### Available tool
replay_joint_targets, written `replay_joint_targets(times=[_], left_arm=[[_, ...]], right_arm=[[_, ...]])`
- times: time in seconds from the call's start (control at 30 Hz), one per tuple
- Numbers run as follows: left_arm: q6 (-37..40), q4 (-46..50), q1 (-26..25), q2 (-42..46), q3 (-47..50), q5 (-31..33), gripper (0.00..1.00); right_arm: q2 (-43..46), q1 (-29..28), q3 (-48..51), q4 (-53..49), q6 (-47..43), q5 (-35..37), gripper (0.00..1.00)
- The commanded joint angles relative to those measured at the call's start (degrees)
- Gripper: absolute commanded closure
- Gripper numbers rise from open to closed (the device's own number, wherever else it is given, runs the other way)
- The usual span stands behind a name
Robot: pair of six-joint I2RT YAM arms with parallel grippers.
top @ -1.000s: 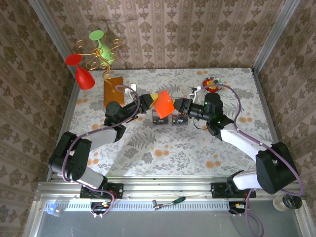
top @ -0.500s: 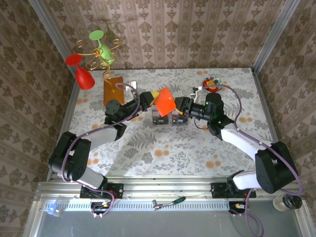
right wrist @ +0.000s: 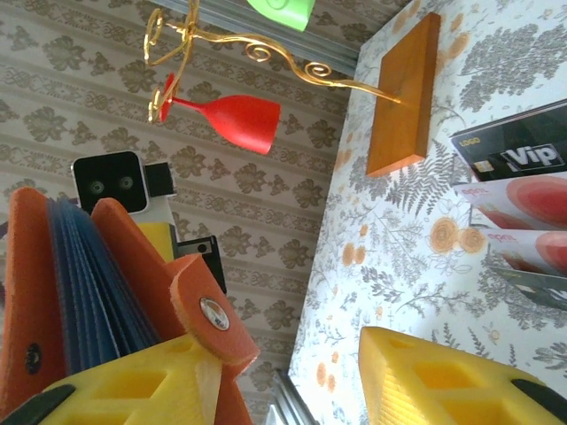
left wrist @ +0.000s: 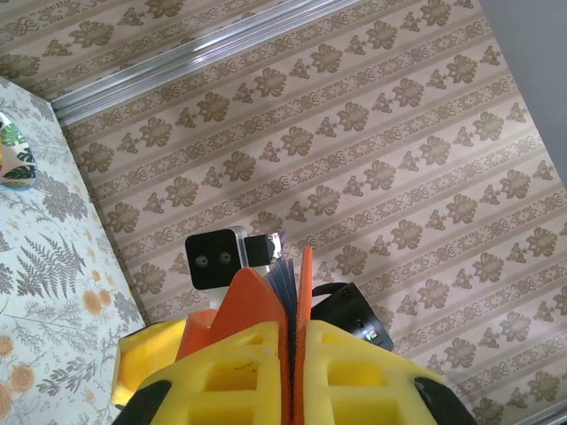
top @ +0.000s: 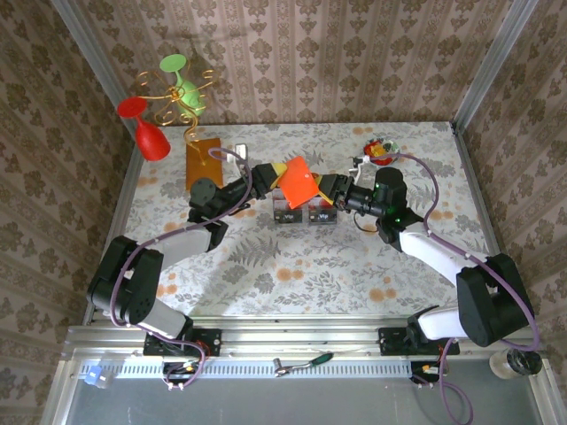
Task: Put the credit cards into the card holder
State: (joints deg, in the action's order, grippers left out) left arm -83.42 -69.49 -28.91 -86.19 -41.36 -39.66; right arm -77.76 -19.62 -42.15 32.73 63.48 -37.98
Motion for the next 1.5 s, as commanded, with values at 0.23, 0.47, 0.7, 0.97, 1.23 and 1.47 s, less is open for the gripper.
replay_joint_targets(times=[0.23, 0.47, 0.7, 0.97, 1.23, 1.47], left_arm=[[-0.7, -3.6, -0.7, 0.2, -2.4, -0.1, 1.00], [-0.9, -3.7, -1.4, -0.8, -3.2, 0.0, 1.00], [-0.9, -3.8, -1.7, -1.4, -3.3, 0.4, 1.00], [-0.7, -3.9, -1.7, -2.0, -2.8, 0.3, 1.00], [1.1, -3.7, 0.0, -1.9, 0.8, 1.2, 0.62], [3.0, -3.6, 0.5, -2.5, 4.1, 2.2, 0.44]], right_arm=[[-1.6, 0.1, 0.0, 8.8, 4.5, -5.0, 0.52], [-6.3, 0.1, -0.7, 17.9, 9.9, -8.6, 0.54], [-7.6, 0.2, -0.9, 24.0, 13.7, -9.9, 0.81], [-6.6, 0.1, -0.2, 23.0, 13.5, -9.4, 1.00], [-0.5, 0.1, 2.8, 12.7, 7.6, -5.7, 1.00], [2.3, -0.2, 7.0, 9.6, 5.6, -3.2, 1.00]])
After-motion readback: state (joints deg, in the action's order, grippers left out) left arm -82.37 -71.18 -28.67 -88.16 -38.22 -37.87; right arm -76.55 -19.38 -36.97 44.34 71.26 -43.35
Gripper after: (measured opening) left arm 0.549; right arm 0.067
